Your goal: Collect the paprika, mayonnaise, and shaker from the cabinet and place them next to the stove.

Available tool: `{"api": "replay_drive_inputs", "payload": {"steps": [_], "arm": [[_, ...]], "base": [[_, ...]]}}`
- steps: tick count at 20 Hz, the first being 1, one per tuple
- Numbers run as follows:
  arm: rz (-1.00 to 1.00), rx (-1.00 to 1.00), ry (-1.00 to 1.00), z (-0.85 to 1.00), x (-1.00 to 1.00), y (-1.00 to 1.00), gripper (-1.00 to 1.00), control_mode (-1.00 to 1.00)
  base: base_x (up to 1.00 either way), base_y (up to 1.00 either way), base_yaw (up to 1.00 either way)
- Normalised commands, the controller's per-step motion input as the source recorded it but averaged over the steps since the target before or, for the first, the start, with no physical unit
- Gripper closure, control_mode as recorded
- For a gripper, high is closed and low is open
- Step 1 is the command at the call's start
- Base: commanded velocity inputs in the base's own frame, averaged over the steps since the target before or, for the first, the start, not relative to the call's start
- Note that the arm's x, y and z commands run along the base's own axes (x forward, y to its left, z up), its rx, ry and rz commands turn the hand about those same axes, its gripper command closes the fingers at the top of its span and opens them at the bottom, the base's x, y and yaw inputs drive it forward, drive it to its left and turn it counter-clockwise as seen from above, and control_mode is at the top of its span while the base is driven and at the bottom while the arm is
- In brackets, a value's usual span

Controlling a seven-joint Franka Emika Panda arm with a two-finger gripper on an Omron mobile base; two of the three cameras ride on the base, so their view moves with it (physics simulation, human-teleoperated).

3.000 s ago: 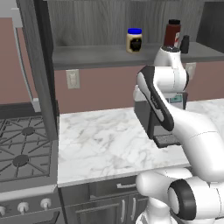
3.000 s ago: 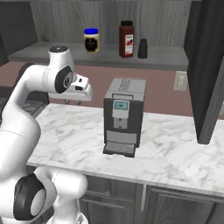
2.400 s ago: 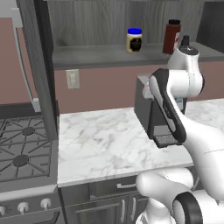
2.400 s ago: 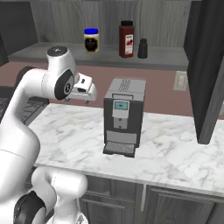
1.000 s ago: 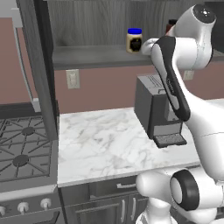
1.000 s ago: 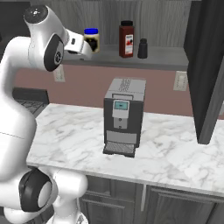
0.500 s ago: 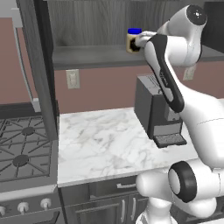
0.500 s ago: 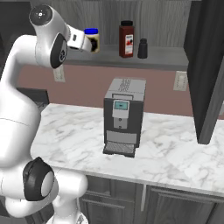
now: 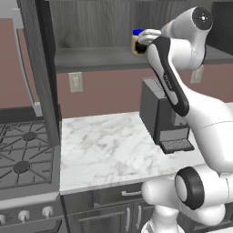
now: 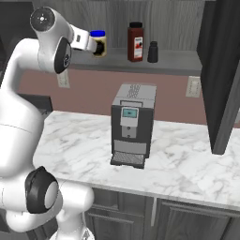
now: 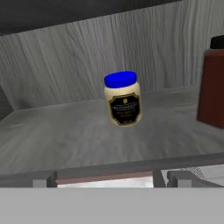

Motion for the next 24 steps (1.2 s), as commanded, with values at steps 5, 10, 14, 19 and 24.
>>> {"api": "replay_drive_inputs", "payload": {"steps": [5, 10, 14, 19, 24], "arm": [[0.03, 0.0, -0.07, 0.0, -0.16, 0.0, -1.0, -1.0], [0.06, -0.01, -0.1, 0.0, -0.02, 0.0, -1.0, -1.0], [0.06, -0.01, -0.08, 0.0, 0.0, 0.0, -1.0, -1.0], [0.06, 0.0, -0.03, 0.0, 0.01, 0.0, -1.0, -1.0], [0.02, -0.01, 0.0, 0.0, 0.0, 0.08, -1.0, -1.0]], "base": [[0.0, 0.0, 0.0], [0.0, 0.0, 0.0], [0.0, 0.0, 0.0], [0.0, 0.0, 0.0], [0.0, 0.0, 0.0]]}}
